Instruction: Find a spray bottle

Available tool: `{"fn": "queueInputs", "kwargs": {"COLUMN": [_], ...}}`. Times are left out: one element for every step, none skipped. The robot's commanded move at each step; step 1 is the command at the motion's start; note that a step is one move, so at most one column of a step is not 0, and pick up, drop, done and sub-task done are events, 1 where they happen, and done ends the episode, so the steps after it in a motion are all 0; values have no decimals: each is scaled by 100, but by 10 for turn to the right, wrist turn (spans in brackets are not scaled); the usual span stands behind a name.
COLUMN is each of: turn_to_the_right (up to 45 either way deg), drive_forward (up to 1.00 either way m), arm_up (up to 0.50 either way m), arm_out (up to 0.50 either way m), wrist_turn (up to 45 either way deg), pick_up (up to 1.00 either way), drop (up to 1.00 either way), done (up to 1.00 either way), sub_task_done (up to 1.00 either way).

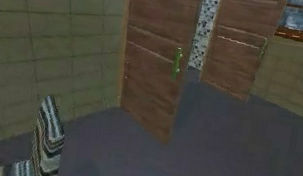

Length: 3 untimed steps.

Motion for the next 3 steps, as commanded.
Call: {"fn": "queueInputs", "kwargs": {"turn_to_the_right": [0, -420, 0], "drive_forward": [85, 0, 5], "arm_up": [0, 0, 0], "arm_out": [0, 0, 0], "wrist_turn": [0, 0, 0], "pick_up": [0, 0, 0], "drop": [0, 0, 0], "done": [0, 0, 0], "sub_task_done": [0, 0, 0]}}
